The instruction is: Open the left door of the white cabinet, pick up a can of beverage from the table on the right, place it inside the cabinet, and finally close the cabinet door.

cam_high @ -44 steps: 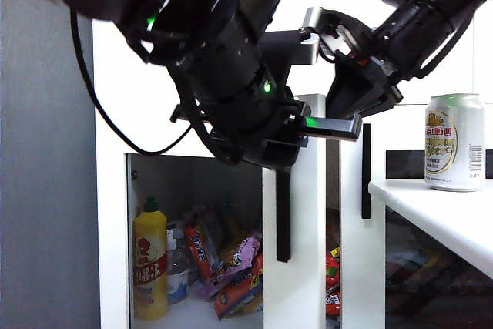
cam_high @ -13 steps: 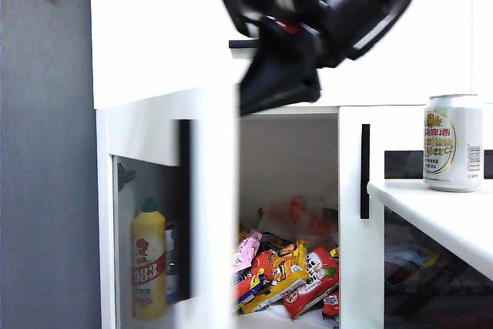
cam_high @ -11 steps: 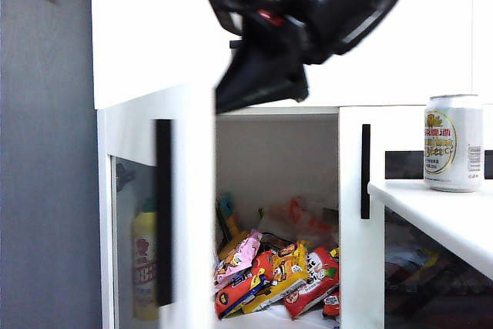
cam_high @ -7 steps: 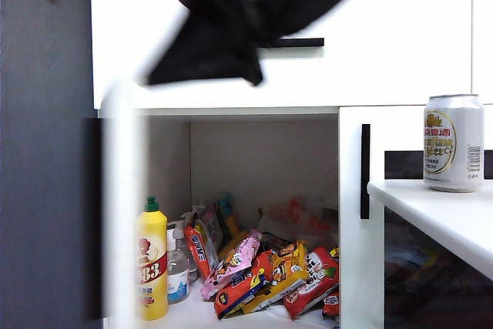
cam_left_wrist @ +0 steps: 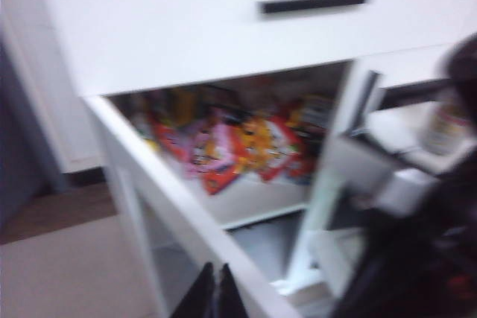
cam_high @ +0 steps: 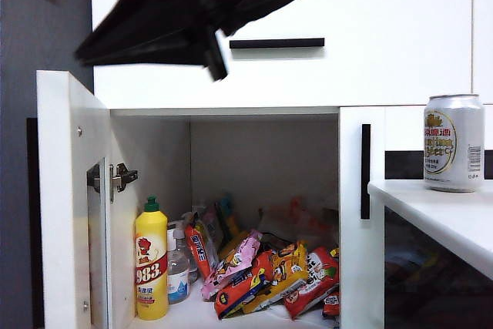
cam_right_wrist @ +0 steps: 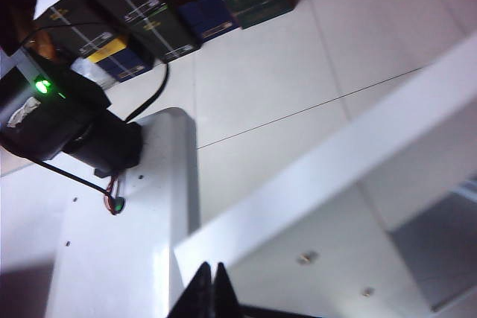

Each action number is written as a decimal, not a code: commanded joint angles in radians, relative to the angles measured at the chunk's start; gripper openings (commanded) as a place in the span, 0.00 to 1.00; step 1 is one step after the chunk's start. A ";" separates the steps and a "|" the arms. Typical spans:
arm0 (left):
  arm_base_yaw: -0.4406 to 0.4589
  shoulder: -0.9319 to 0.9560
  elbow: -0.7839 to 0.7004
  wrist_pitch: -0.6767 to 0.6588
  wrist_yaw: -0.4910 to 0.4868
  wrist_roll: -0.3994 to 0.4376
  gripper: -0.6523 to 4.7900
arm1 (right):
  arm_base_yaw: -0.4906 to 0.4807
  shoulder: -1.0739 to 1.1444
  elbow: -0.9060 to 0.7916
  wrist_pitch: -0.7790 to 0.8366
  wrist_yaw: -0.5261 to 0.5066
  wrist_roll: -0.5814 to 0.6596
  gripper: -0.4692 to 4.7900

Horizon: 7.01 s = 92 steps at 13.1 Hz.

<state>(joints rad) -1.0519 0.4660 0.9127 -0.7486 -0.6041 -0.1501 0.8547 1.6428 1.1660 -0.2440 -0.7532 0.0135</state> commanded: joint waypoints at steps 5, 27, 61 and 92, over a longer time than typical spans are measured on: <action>-0.001 -0.003 0.002 0.005 0.044 -0.008 0.11 | 0.015 0.013 0.005 0.042 0.096 0.015 0.07; -0.001 0.014 -0.035 0.182 0.222 -0.032 0.18 | -0.082 -0.630 0.004 -0.048 0.784 -0.072 0.07; 0.050 0.855 -0.330 1.416 0.257 0.161 1.00 | -0.760 -0.411 -0.765 0.997 0.508 -0.008 0.39; 0.065 0.352 -0.334 0.760 0.169 0.178 1.00 | -0.288 0.538 0.066 0.918 0.518 0.118 0.39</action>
<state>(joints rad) -0.9867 0.8322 0.5789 0.0101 -0.4332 0.0265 0.5652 2.1883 1.2045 0.6060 -0.2344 0.1242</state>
